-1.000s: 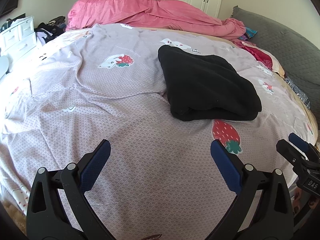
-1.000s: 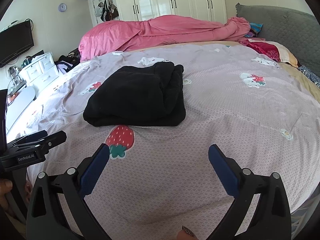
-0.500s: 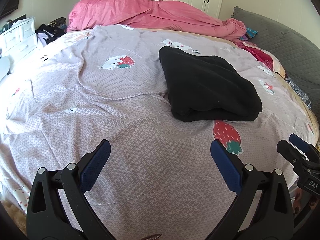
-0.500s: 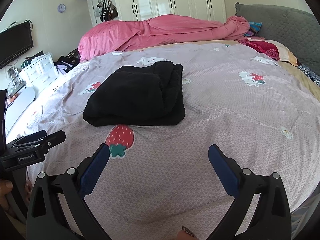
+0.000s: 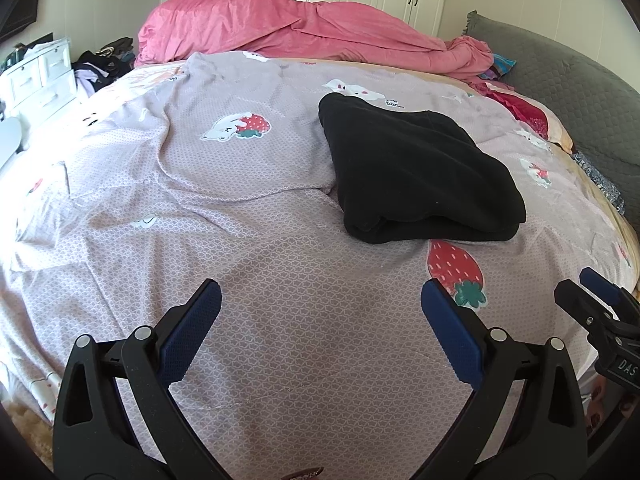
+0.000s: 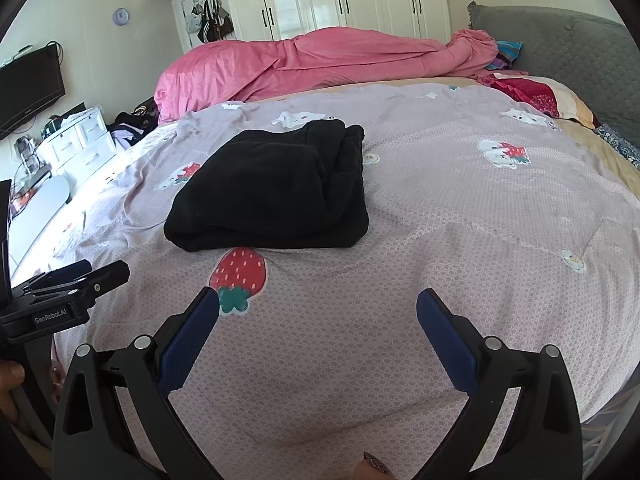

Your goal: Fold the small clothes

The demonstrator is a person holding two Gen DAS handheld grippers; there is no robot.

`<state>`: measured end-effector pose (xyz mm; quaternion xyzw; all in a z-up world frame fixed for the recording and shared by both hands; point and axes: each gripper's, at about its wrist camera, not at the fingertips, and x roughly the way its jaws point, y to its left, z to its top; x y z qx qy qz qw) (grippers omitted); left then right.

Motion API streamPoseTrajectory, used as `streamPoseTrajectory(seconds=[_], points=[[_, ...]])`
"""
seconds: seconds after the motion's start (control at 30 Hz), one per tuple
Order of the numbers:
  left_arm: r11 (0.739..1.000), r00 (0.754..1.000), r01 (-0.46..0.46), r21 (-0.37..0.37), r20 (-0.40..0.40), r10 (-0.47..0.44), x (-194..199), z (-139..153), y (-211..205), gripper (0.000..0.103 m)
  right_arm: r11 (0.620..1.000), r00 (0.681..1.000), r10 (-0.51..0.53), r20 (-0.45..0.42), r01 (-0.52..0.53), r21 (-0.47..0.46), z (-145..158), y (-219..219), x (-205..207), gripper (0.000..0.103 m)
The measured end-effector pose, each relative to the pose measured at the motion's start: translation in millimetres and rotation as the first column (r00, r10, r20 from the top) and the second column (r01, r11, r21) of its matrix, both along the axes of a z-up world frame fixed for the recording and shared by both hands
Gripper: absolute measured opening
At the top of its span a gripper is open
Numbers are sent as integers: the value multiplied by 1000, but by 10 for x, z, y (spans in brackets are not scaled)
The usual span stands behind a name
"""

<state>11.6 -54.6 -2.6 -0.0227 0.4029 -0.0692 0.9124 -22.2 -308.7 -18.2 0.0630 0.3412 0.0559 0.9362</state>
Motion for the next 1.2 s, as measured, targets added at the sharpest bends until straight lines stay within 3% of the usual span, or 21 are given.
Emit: streamPoseTrajectory(seconds=[0.7, 0.87, 0.93, 1.03, 1.1, 1.13, 1.17, 1.2], points=[[1000, 1000, -20, -4, 5, 20, -9, 23, 47, 94, 999, 999, -48, 8, 48, -5, -2, -92, -3, 98], [999, 999, -47, -9, 5, 47, -6, 47, 118, 94, 985, 986, -169, 12, 169, -29, -2, -339, -52, 98], [998, 998, -62, -17, -1, 62, 8, 62, 174, 94, 960, 961, -277, 12, 278, -32, -14, -597, -114, 98], [993, 995, -102, -60, -5, 102, 98, 141, 426, 94, 863, 864, -504, -5, 503, -30, -61, -1166, -326, 98], [984, 986, -166, -69, -7, 166, 202, 215, 737, 94, 749, 749, -660, -62, 662, 15, -161, -1740, -580, 98], [977, 979, -202, -69, -11, 202, 263, 246, 915, 94, 685, 684, -725, -78, 728, 19, -212, -1993, -716, 98], [965, 967, -254, -67, -19, 253, 357, 285, 1181, 94, 601, 599, -795, -97, 799, 4, -275, -2275, -873, 98], [953, 955, -296, -62, -25, 295, 441, 312, 1434, 94, 460, 454, -884, -110, 887, -34, -356, -2685, -1137, 98]])
